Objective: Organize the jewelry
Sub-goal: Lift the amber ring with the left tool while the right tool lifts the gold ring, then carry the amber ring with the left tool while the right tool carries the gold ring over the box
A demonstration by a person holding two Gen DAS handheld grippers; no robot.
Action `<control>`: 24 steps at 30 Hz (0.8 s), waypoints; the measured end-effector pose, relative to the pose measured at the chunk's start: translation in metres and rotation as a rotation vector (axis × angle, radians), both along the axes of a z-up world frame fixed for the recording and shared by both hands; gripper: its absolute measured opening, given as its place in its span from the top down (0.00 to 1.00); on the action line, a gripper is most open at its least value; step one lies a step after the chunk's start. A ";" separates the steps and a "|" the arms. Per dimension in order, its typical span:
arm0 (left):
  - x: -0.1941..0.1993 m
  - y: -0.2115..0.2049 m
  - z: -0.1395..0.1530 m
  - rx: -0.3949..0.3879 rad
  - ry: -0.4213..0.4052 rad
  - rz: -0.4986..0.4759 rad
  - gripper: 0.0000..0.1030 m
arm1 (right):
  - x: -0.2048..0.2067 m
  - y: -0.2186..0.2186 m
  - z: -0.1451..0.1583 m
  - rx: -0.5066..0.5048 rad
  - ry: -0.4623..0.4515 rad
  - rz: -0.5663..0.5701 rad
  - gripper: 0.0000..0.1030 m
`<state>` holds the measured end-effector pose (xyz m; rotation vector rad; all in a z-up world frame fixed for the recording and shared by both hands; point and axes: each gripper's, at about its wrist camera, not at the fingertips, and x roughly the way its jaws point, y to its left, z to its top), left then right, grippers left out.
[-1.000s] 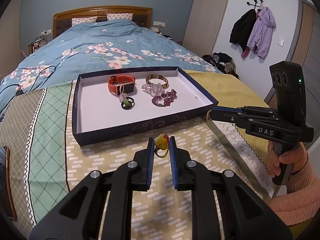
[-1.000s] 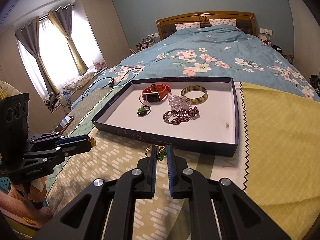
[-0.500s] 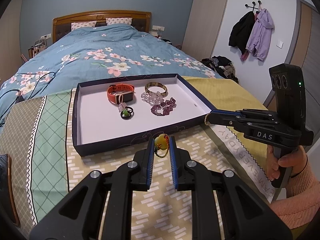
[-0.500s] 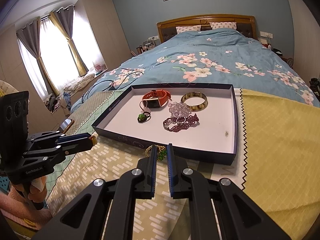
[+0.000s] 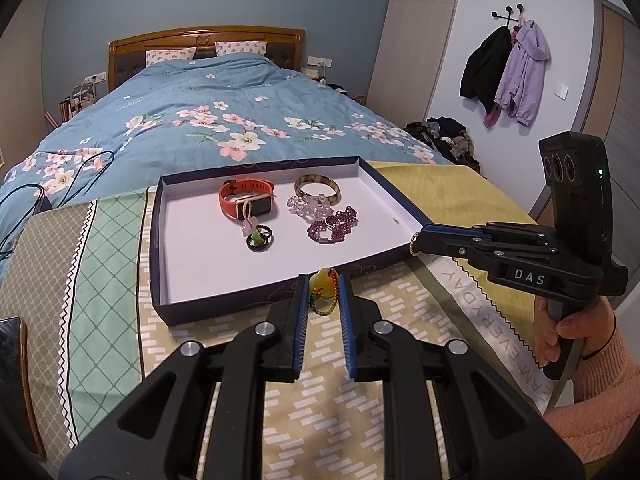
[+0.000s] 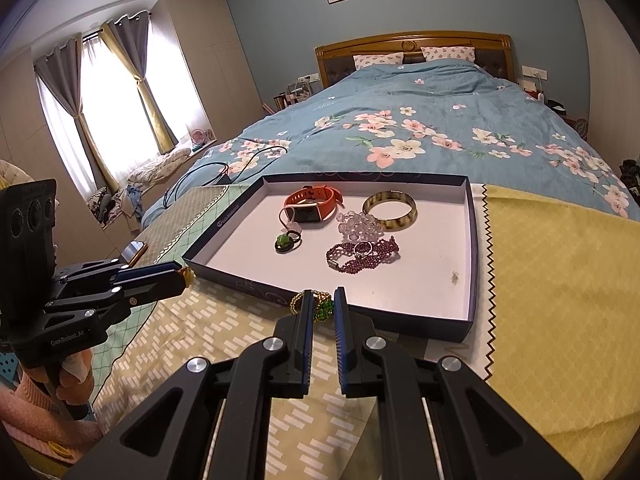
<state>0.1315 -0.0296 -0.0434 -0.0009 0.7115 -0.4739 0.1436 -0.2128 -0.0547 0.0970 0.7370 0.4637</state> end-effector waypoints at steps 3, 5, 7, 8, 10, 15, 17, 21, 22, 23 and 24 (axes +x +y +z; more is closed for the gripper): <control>0.002 0.000 0.001 -0.001 -0.003 0.002 0.85 | 0.003 0.000 0.002 0.001 -0.003 0.001 0.92; 0.002 0.000 0.002 0.000 -0.006 0.004 0.85 | 0.005 0.000 0.002 -0.001 -0.006 -0.001 0.92; 0.003 0.001 0.002 -0.001 -0.007 0.004 0.85 | 0.007 0.000 0.003 -0.001 -0.008 -0.002 0.92; 0.003 0.001 0.003 0.000 -0.008 0.005 0.85 | 0.007 0.000 0.003 -0.002 -0.009 -0.002 0.92; 0.004 0.001 0.003 0.000 -0.010 0.005 0.85 | 0.008 0.000 0.003 -0.002 -0.009 -0.002 0.92; 0.007 0.000 0.005 0.002 -0.017 0.006 0.85 | 0.008 0.000 0.003 -0.003 -0.010 -0.002 0.92; 0.008 -0.001 0.005 0.002 -0.019 0.007 0.85 | 0.008 0.000 0.003 -0.002 -0.010 -0.002 0.92; 0.010 -0.002 0.006 0.004 -0.023 0.009 0.85 | 0.009 0.000 0.004 -0.003 -0.012 -0.003 0.92; 0.011 -0.002 0.006 0.005 -0.023 0.010 0.85 | 0.011 0.000 0.004 -0.003 -0.012 -0.003 0.92; 0.011 -0.002 0.007 0.004 -0.023 0.011 0.85 | 0.012 0.001 0.005 -0.003 -0.013 -0.002 0.92; 0.012 -0.002 0.007 0.004 -0.023 0.011 0.85 | 0.012 0.001 0.005 -0.005 -0.013 -0.002 0.92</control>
